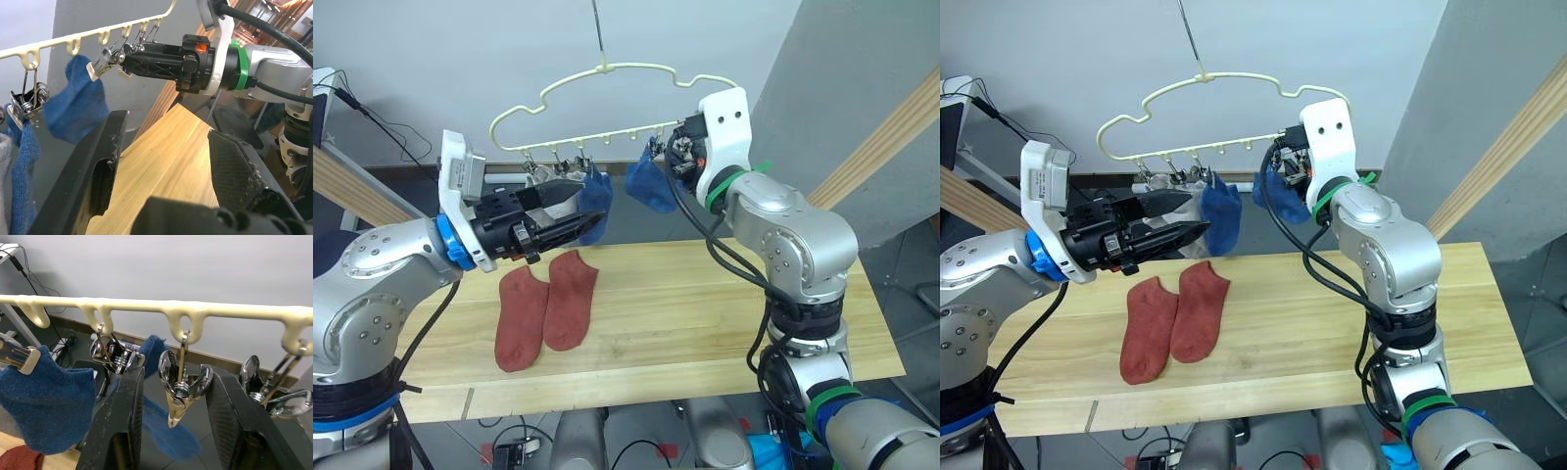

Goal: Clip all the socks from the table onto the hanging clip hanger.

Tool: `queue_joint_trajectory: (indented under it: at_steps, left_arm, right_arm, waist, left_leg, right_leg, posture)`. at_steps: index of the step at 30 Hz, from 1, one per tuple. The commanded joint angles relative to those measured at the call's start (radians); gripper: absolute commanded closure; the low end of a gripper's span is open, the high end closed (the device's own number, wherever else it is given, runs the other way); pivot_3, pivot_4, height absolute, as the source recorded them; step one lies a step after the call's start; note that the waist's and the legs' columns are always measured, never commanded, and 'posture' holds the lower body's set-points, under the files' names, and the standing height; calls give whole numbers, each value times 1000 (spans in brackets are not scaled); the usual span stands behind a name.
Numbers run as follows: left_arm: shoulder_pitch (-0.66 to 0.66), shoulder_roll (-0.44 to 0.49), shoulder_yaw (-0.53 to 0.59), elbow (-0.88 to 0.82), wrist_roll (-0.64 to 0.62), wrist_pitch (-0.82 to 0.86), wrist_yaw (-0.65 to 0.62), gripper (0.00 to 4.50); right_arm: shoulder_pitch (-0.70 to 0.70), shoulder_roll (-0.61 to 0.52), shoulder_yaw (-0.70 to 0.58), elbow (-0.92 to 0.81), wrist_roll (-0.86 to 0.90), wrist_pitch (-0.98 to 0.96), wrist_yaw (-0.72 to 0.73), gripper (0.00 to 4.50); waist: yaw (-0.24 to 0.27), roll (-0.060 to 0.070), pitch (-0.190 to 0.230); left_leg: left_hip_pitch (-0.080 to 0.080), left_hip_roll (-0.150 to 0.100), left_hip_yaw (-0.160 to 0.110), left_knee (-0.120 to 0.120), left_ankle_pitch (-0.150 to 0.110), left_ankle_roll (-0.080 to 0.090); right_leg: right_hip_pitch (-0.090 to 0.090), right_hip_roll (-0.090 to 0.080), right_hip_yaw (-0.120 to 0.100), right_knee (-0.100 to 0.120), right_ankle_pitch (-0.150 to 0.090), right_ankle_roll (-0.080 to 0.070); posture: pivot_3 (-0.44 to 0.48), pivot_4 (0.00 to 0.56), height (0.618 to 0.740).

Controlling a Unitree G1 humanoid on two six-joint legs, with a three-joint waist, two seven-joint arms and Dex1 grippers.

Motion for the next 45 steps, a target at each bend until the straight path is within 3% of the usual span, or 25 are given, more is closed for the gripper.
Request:
queue_joint_trajectory:
  at_steps: [1, 17, 20, 23, 25, 32, 38, 41, 45]
  left_arm:
    - [5, 1, 14, -45, -23, -9, 7, 1527]
    - [25, 8, 26, -62, -20, -14, 20, 1527]
    - [25, 7, 24, -62, -16, -17, 21, 1527]
    - [25, 8, 23, -61, -13, -18, 19, 1527]
    - [24, 8, 23, -61, -13, -18, 19, 1527]
    - [38, 8, 22, -64, -8, -9, 33, 1527]
    - [89, 23, 26, -41, -16, 83, 128, 1527]
    - [131, 69, -16, -11, 31, 191, 191, 1527]
    - [162, 91, -71, -23, 111, 171, 187, 1527]
  right_arm:
    - [-30, 4, 6, -15, -6, -39, 7, 2628]
    - [-35, 5, 16, 12, -6, -70, 16, 2628]
    - [-36, 4, 19, 15, -12, -75, 14, 3145]
    - [-36, 5, 20, 16, -17, -76, 14, 4108]
    - [-36, 5, 21, 17, -19, -77, 14, 4470]
    - [-38, 7, 14, 22, -36, -76, 12, 4470]
    - [-47, -5, 17, 19, -39, -72, 18, 4470]
    - [-51, -12, 15, 6, -38, -59, 20, 4470]
    - [-52, -10, 15, -4, -34, -49, 17, 4470]
  waist:
    - [0, 0, 0]
    - [3, 0, 0]
    - [3, 0, 0]
    - [4, 0, -1]
    - [4, 0, -1]
    - [6, 0, -1]
    - [7, 0, -1]
    - [6, 0, -1]
    - [10, 0, -1]
  left_leg:
    - [0, 0, 0, 0, 0, 0]
    - [0, 0, -1, 0, 0, 0]
    - [0, 0, -1, 1, 0, 0]
    - [0, 0, -1, 1, 0, 0]
    - [0, 0, -1, 1, 0, 0]
    - [0, 0, -1, 1, 0, 0]
    - [0, 0, -1, 1, 0, 0]
    - [0, 0, -1, 1, 0, 0]
    - [0, 0, -2, 1, 0, 0]
  right_leg:
    - [0, 0, 0, 0, 0, 0]
    - [0, 0, -1, 1, 0, 0]
    - [0, 0, -1, 1, 0, 0]
    - [0, 0, -1, 1, 0, 0]
    - [0, 0, -1, 1, 0, 0]
    - [0, 0, -1, 1, 0, 0]
    - [0, 0, -1, 2, 0, 0]
    - [0, 0, 0, 2, 0, 0]
    - [0, 0, -1, 3, 0, 0]
  posture:
    - [-148, 333, 740]
    - [-132, 328, 740]
    - [-131, 322, 740]
    - [-131, 320, 740]
    - [-131, 320, 740]
    - [-134, 321, 740]
    - [-128, 325, 740]
    - [-129, 341, 740]
    - [-127, 346, 740]
